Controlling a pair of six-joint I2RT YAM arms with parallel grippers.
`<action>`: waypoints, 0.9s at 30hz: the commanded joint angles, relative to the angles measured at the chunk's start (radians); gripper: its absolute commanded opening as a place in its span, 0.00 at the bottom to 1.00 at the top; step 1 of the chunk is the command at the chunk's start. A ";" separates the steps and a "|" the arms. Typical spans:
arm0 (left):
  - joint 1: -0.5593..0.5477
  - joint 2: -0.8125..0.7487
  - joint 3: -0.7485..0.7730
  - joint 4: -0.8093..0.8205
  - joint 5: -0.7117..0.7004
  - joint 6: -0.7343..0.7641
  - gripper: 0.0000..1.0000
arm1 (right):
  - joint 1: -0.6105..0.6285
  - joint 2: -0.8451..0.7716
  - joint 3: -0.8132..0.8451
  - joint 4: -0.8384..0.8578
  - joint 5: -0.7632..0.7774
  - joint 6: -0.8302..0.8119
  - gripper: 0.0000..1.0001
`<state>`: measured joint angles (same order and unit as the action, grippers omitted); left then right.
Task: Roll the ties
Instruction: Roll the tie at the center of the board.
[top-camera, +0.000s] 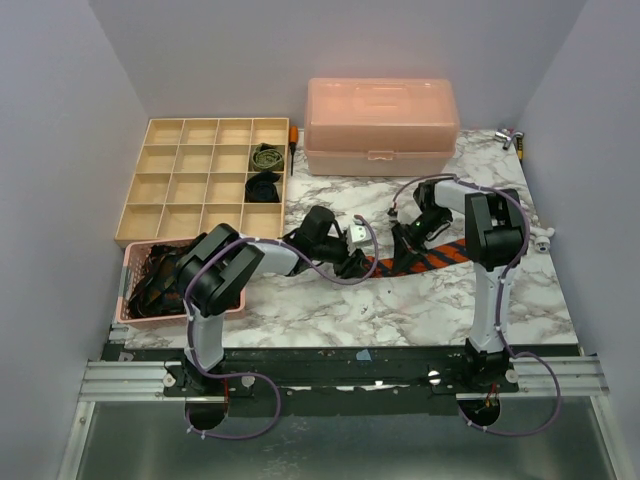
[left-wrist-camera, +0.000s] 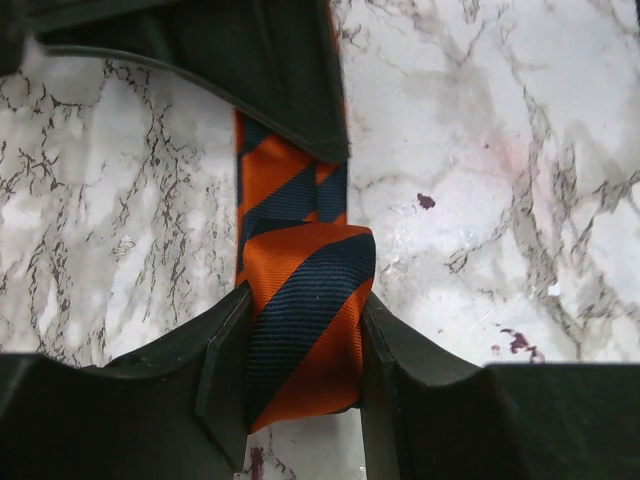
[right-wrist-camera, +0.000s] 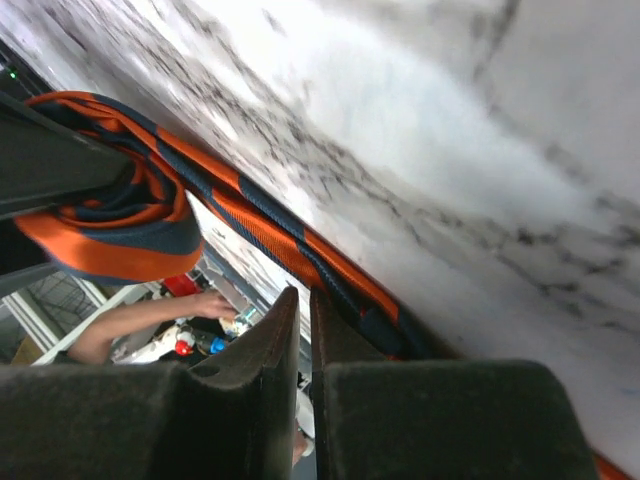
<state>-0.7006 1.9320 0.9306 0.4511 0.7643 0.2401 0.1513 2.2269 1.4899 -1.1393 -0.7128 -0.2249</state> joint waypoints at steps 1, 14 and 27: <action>0.014 -0.066 -0.009 0.001 -0.096 -0.164 0.15 | -0.003 0.005 -0.112 0.094 0.258 -0.044 0.13; -0.040 -0.005 0.022 -0.319 -0.285 0.103 0.17 | -0.004 0.021 -0.107 0.127 0.302 -0.050 0.13; -0.060 0.016 0.017 -0.350 -0.324 0.138 0.22 | 0.004 -0.133 -0.072 0.053 -0.311 -0.041 0.75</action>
<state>-0.7616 1.8980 0.9825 0.2546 0.5453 0.3355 0.1551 2.1254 1.4181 -1.1618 -0.8745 -0.3038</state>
